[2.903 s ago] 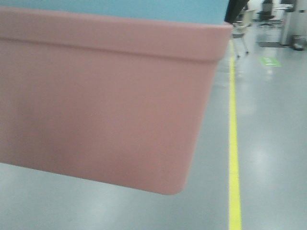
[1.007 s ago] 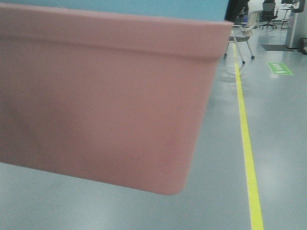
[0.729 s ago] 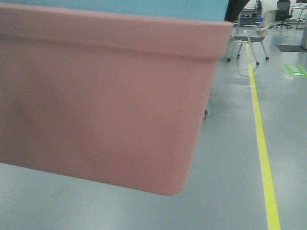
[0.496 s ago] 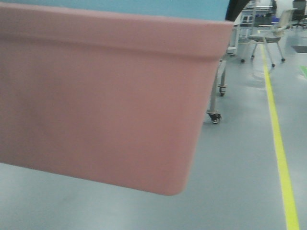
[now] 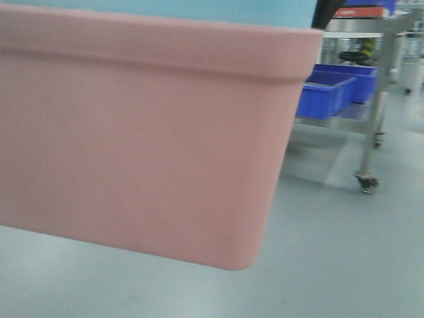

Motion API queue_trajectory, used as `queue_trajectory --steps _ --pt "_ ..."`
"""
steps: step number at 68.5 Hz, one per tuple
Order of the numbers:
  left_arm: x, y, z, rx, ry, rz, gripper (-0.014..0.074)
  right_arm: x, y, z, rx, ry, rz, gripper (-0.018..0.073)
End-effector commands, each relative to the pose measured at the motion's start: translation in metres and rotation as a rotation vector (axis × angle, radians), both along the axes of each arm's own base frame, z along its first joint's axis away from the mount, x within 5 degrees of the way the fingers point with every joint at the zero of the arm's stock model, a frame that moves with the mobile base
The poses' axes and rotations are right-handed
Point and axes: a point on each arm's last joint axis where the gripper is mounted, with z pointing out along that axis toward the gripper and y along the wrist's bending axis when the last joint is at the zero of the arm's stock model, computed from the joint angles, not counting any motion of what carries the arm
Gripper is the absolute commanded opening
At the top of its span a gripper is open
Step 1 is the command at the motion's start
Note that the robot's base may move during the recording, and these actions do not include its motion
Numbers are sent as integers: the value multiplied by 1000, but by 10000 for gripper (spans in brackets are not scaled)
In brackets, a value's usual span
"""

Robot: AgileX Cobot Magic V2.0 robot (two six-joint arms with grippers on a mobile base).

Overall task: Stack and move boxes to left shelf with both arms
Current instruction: 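Hold the stacked bins while driving toward the blue-crate shelving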

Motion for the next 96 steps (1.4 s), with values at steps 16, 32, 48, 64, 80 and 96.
queue_trajectory --steps 16,32,48,64,80,96 --pt "-12 -32 30 -282 -116 -226 -12 1 22 38 279 -208 155 57" --pt "-12 -32 30 -282 -116 -226 -12 1 22 38 275 -205 151 57" --pt "-12 -32 30 -282 -116 -226 -12 1 21 38 270 -202 147 57" --pt "-12 -32 30 -282 -116 -226 -12 1 21 37 264 -198 142 57" --pt "-12 -32 30 -283 -115 -226 -12 1 20 37 260 -195 140 57" --pt "-12 -32 30 -283 -115 -226 -12 0 20 37 258 -194 139 57"
